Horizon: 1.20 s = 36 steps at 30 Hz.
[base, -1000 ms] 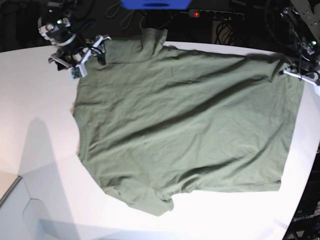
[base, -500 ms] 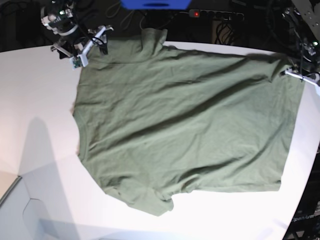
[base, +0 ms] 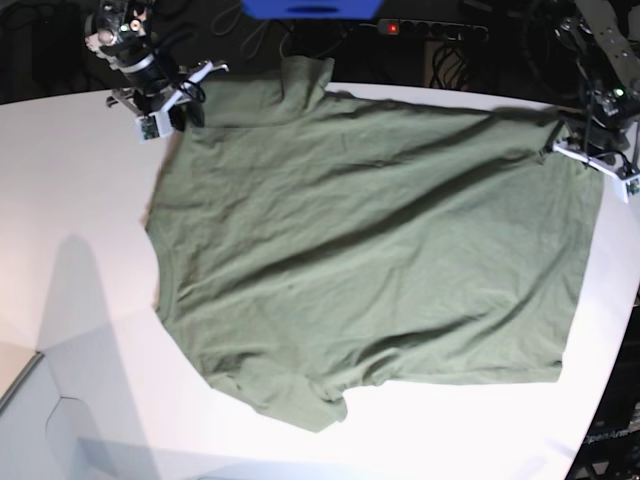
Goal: Layout the t-shirt on the table in an organized manner, then fold the t-shirt properly
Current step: 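Hold both corners and pull the shirt edge taut with both grippers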
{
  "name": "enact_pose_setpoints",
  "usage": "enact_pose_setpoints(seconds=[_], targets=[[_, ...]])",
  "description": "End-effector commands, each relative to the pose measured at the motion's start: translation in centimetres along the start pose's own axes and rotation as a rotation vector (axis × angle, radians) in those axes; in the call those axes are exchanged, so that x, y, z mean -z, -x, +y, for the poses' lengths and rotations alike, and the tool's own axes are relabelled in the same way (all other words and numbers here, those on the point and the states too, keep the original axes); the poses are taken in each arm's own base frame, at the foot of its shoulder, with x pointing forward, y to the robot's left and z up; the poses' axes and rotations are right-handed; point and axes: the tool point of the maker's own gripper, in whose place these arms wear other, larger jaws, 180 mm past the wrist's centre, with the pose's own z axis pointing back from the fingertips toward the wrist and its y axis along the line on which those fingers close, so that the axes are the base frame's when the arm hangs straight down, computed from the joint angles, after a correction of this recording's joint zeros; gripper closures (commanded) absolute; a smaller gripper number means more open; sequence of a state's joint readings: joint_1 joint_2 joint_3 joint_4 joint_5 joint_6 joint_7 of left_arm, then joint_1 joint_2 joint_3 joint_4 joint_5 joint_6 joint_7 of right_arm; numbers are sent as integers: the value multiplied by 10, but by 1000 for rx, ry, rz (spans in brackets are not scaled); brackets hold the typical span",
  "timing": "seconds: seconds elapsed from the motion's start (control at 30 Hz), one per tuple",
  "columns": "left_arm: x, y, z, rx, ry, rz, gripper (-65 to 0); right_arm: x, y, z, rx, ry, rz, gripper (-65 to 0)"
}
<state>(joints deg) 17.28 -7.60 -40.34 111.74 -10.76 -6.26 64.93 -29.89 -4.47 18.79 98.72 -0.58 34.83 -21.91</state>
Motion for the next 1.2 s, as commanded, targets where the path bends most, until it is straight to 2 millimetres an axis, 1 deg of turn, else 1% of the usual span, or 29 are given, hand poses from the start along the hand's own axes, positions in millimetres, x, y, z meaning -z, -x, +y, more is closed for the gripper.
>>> enact_pose_setpoints(seconds=[0.0, 0.03, 0.17, 0.23, 0.37, 0.53, 0.67, 0.8, 0.87, 0.93, 1.0, 1.07, 1.1, 1.17], targets=[[-3, -10, 3, 6, -10, -36, -2, -5, 25, -7, -9, 24, 108, -33], [-4, -11, 4, 9, -12, -37, -2, -8, 26, -13, -1, 44, 109, 0], [-4, -11, 8, 10, -22, -38, -2, -16, 27, -35, 9, 100, 107, 0], [-5, -14, 10, 16, -26, -43, -2, -17, 17, -50, 1, 133, 88, 0], [-5, -14, 7, 12, -19, -44, -2, -17, 4, -64, -6, 169, 59, 0], [-6, -12, 9, 14, -24, -42, -2, -22, -6, -66, -30, 179, 37, 0], [-7, -8, 13, 24, -34, -32, -2, -22, -8, -64, -33, 174, 31, 0], [-7, -11, 13, 23, -33, -39, -2, -21, -12, -64, -36, 174, 21, 0], [-7, -14, 11, 20, -29, -47, -2, -22, -30, -66, -54, 184, -22, 0], [-6, -26, 5, 4, -17, -78, -2, -24, -44, -66, -70, 192, -55, 0], [-6, -37, 2, -6, -10, -103, -2, -23, -68, -60, -101, 185, -111, 0], [-7, -47, -1, -16, -2, -128, -2, -23, -84, -57, -123, 181, -145, 0], [-7, -51, -2, -20, 1, -136, -2, -23, -88, -56, -129, 180, -157, 0], [-7, -58, -4, -26, 5, -151, -2, -21, -104, -54, -144, 176, -194, 0]])
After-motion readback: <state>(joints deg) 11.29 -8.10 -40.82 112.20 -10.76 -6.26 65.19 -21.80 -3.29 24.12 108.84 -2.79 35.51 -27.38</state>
